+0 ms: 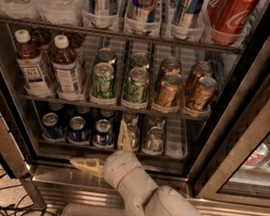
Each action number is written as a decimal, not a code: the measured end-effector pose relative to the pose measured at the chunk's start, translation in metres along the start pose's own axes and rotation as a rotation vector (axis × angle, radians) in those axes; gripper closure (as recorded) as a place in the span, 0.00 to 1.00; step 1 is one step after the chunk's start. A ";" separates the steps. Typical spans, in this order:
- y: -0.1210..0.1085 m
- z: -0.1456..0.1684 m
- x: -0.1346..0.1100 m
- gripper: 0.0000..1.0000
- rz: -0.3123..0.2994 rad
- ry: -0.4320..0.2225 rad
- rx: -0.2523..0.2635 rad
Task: Pick pepsi can from bottom shelf of fridge
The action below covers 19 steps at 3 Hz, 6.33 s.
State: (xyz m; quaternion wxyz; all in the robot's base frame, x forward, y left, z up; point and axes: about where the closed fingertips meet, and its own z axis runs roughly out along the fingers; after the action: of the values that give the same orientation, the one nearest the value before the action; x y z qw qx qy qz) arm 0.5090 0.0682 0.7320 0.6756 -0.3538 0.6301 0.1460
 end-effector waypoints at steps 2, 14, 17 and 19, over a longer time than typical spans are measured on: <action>-0.013 -0.003 0.039 0.00 0.050 0.044 0.031; 0.120 0.131 0.110 0.42 0.149 -0.104 0.060; 0.120 0.131 0.110 0.53 0.149 -0.104 0.060; 0.120 0.131 0.110 0.49 0.149 -0.104 0.060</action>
Offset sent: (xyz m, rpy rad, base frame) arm 0.0105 -0.0193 -0.0307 -0.0001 0.0477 -0.0483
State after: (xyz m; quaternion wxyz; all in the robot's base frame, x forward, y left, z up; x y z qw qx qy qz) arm 0.5477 0.2123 0.5857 0.7049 -0.2773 0.6230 0.1951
